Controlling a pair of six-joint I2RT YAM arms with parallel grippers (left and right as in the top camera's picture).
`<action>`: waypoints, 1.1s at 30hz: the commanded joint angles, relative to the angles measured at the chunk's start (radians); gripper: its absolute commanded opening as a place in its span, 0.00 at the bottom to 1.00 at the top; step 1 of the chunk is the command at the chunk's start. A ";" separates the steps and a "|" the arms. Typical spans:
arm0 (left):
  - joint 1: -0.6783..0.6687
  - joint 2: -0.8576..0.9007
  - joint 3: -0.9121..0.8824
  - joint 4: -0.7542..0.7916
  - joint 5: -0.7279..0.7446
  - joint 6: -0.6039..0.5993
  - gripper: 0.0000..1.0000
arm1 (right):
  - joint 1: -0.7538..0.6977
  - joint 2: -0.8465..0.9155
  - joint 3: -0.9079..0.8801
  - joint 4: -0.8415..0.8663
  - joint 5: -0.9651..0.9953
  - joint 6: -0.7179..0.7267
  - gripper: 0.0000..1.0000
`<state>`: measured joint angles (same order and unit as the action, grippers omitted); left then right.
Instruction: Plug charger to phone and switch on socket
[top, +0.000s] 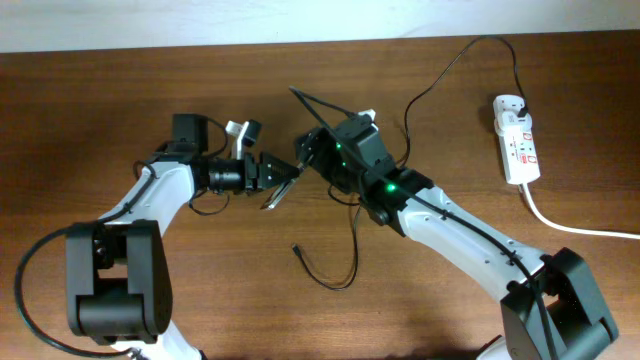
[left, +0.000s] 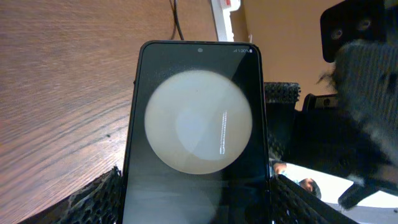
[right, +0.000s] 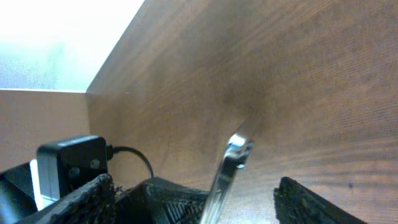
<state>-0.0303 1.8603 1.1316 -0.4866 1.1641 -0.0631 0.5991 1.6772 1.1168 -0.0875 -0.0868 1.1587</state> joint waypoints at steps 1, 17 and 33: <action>-0.007 -0.028 0.016 0.005 0.044 0.028 0.75 | 0.010 0.014 0.015 -0.038 0.010 0.015 0.82; -0.079 -0.028 0.016 0.041 -0.013 0.083 0.75 | 0.008 0.014 0.015 -0.105 0.025 0.115 0.49; -0.079 -0.028 0.016 0.037 -0.008 0.082 0.82 | 0.008 0.014 0.014 -0.156 0.025 0.114 0.12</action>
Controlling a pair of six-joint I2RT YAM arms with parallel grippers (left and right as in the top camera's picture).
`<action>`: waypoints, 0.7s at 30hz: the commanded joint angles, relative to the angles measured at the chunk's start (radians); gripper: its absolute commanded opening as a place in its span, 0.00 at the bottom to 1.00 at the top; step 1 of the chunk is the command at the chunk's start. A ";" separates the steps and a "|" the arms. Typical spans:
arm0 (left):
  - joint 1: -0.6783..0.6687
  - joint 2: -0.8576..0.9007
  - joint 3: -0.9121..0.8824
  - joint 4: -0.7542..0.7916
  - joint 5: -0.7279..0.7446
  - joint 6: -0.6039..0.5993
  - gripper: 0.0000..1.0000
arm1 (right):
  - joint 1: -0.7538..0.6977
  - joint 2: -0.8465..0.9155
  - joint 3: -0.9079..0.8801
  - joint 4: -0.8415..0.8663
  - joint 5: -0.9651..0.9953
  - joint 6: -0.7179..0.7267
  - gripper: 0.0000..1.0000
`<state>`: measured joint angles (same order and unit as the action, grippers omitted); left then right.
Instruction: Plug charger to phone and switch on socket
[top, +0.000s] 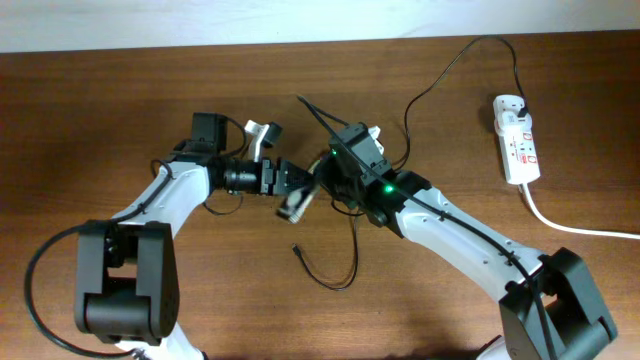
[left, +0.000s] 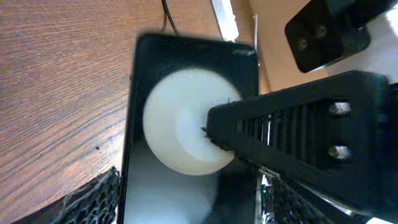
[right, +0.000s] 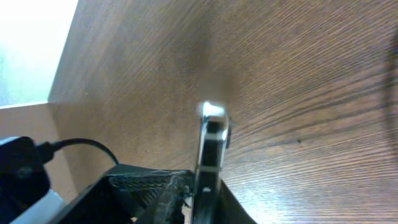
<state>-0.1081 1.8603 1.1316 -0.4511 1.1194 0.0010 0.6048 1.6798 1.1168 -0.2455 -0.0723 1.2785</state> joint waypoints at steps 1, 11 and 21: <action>-0.001 -0.028 0.016 0.002 0.037 0.018 0.82 | 0.003 0.012 0.014 0.002 0.013 -0.006 0.10; 0.027 -0.028 0.016 -0.006 0.036 0.019 0.93 | -0.032 0.010 0.014 -0.013 -0.082 -0.230 0.04; 0.079 -0.028 0.016 -0.029 0.036 0.037 0.94 | -0.151 0.010 0.015 -0.013 -0.493 -0.698 0.04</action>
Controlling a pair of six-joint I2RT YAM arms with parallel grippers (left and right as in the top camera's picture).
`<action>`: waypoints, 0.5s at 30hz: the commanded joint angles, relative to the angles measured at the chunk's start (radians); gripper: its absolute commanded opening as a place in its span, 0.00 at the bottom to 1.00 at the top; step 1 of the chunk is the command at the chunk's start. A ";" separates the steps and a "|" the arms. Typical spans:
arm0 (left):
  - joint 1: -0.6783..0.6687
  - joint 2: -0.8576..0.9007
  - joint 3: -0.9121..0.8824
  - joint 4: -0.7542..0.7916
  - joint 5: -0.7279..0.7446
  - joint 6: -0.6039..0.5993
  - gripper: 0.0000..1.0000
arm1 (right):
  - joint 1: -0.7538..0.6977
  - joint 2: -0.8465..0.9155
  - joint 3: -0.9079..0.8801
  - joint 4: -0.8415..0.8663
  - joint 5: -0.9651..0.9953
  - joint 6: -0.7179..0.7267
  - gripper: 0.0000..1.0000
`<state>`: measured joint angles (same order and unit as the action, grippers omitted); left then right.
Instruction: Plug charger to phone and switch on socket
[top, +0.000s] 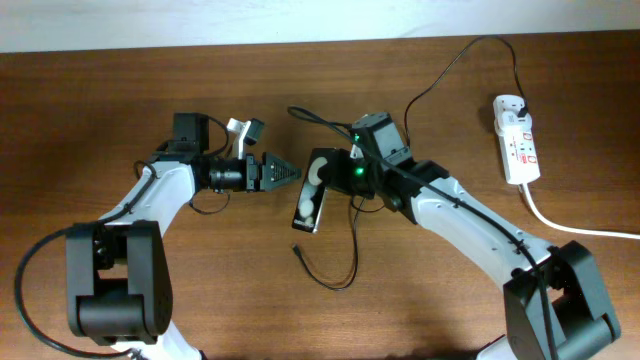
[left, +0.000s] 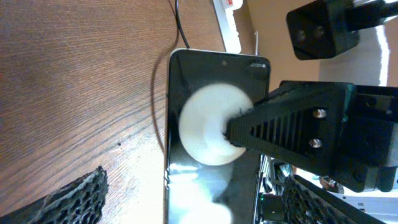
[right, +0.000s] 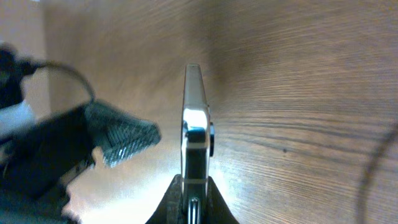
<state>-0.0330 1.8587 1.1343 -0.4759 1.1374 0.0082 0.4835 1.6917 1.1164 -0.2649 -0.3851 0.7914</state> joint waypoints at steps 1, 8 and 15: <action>0.004 -0.027 0.013 -0.007 0.019 0.042 0.94 | -0.042 -0.002 0.015 0.007 -0.232 -0.257 0.04; 0.003 -0.027 0.013 -0.018 0.190 0.146 0.95 | -0.171 -0.001 0.015 0.006 -0.595 -0.501 0.04; -0.025 -0.027 0.013 -0.026 0.325 0.200 0.97 | -0.179 -0.001 0.015 0.006 -0.663 -0.560 0.04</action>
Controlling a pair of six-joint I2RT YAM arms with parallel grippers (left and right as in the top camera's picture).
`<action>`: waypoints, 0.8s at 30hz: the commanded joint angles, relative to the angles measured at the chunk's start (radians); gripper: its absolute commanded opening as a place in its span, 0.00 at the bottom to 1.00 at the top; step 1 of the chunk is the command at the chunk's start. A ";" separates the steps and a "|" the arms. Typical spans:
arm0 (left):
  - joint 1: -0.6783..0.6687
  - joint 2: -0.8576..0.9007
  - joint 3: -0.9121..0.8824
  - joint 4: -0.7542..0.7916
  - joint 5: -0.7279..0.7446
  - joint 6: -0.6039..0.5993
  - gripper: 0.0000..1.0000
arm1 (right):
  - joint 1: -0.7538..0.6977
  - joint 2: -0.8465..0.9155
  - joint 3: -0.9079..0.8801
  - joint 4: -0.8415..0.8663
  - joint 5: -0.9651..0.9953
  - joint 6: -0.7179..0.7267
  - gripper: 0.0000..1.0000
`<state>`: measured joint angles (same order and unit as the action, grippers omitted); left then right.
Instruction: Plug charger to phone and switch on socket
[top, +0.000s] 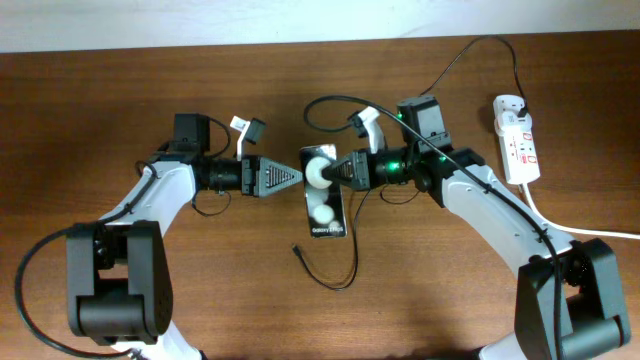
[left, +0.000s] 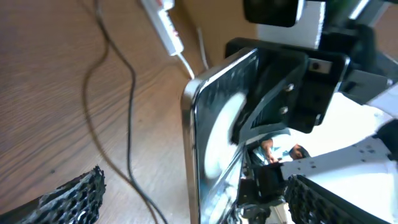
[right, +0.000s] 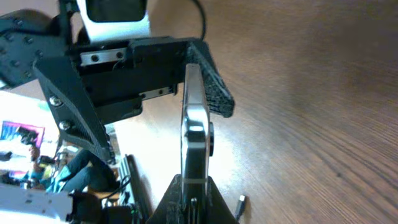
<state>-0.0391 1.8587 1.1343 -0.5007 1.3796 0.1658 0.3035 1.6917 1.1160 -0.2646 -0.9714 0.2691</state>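
Note:
The black phone (top: 324, 200) is off the table, screen up, between the two arms. My right gripper (top: 343, 171) is shut on its far end; in the right wrist view the phone (right: 194, 130) shows edge-on in the right gripper (right: 194, 186). My left gripper (top: 297, 178) is open, its tips just left of the phone. Seen from the left wrist, the phone's edge (left: 191, 149) stands between the wide-apart fingers of the left gripper (left: 199, 196). The charger cable's plug end (top: 296, 248) lies loose on the table. The white socket strip (top: 518, 142) lies at the far right.
The black charger cable (top: 352, 235) runs from the strip's adapter (top: 506, 103), loops behind the right arm and trails under the phone. A white lead (top: 575, 230) leaves the strip toward the right edge. The wooden table (top: 100, 100) carries nothing else.
My right gripper, still shut on the phone, has turned it from tilted on edge to screen up and drawn back to the right. The left gripper stays open beside the phone.
At first my left gripper held the phone on edge with the right gripper open next to it. Then both grippers were at the phone. After that the left stood open and the right held the phone alone, and now holds it screen up.

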 joint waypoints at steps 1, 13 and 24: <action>-0.026 -0.027 0.013 -0.001 0.096 0.043 0.96 | 0.001 -0.001 0.015 0.006 -0.077 -0.053 0.04; -0.089 -0.027 0.013 0.037 0.155 0.050 0.84 | -0.002 -0.001 0.015 0.354 0.012 0.351 0.04; -0.090 -0.027 0.013 0.045 0.188 0.050 0.59 | 0.025 -0.001 0.012 0.253 0.064 0.349 0.04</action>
<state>-0.1280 1.8587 1.1355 -0.4591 1.5368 0.1986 0.3084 1.6928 1.1145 -0.0177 -0.9356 0.6098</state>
